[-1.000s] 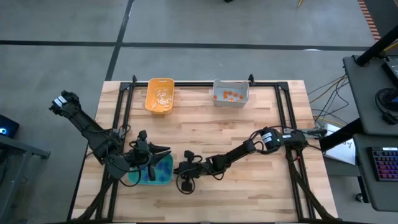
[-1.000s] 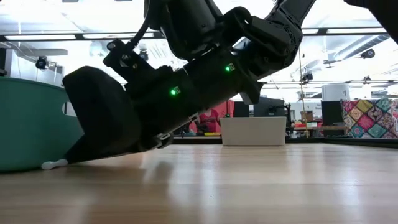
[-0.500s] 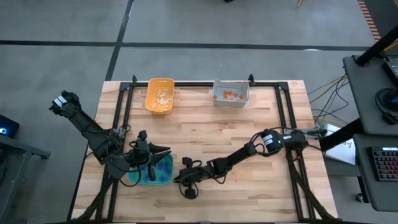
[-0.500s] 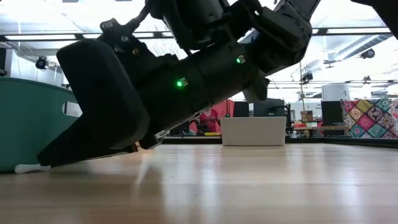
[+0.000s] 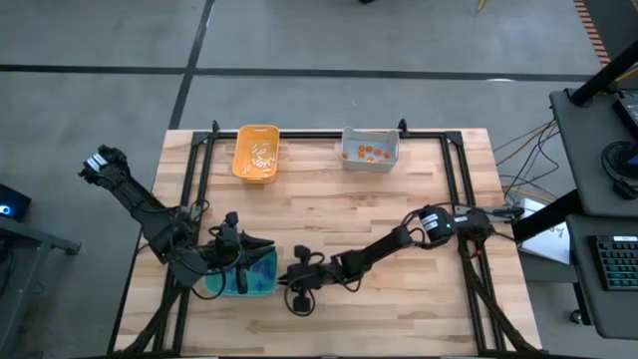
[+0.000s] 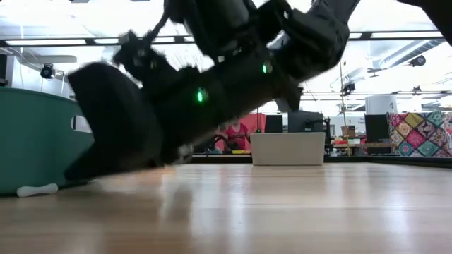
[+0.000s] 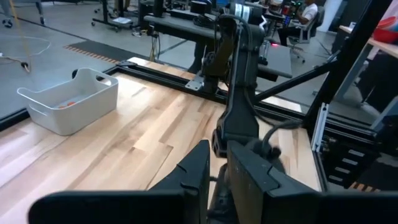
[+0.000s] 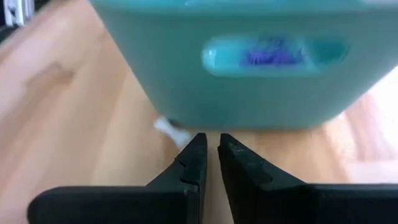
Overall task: Sort Halloween decoration
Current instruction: Put the white bone toy into the orange bin
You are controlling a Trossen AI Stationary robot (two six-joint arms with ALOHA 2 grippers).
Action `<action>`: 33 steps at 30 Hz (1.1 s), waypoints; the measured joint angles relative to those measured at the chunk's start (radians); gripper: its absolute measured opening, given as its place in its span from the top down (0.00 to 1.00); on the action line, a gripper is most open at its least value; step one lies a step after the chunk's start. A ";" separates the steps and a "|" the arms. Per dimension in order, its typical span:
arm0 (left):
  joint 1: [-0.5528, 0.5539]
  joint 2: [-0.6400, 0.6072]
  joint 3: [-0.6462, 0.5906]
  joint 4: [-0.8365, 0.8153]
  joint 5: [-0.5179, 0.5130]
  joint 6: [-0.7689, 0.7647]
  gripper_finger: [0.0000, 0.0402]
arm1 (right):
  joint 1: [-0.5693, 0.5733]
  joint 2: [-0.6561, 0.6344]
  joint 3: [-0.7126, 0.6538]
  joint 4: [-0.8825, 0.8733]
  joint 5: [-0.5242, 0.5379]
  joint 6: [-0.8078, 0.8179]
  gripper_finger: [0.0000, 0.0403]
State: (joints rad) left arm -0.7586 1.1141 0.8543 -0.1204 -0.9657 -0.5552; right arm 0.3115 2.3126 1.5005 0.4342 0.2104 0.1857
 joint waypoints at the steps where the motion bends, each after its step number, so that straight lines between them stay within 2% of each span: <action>1: 0.000 0.000 0.000 0.000 0.000 0.000 0.90 | 0.000 0.008 0.000 0.002 -0.001 0.008 0.91; 4: 0.000 0.000 0.000 0.001 0.000 0.002 0.90 | 0.003 0.020 -0.001 0.011 -0.009 0.029 0.91; 13: 0.000 0.001 0.000 0.001 0.000 0.010 0.90 | 0.016 0.028 -0.001 0.087 -0.120 0.023 0.91; 18: 0.000 0.003 0.000 0.002 0.019 -0.010 0.90 | 0.013 0.012 -0.001 0.047 -0.182 0.005 0.91; 23: -0.002 0.075 0.000 0.050 0.142 -0.047 0.90 | 0.015 -0.109 -0.001 -0.198 -0.184 -0.045 0.91; 27: -0.005 0.176 0.009 0.085 0.231 -0.130 0.90 | 0.035 -0.219 -0.031 -0.383 -0.120 -0.082 0.91; 30: -0.012 0.258 0.057 0.034 0.298 -0.227 0.90 | 0.061 -0.295 -0.080 -0.428 -0.076 -0.092 0.91; 33: -0.028 0.348 0.155 -0.095 0.392 -0.321 0.90 | 0.079 -0.357 -0.139 -0.423 -0.073 -0.047 0.91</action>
State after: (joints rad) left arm -0.7870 1.4616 1.0096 -0.2149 -0.5736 -0.8762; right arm 0.3900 1.9557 1.3614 0.0117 0.1374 0.1384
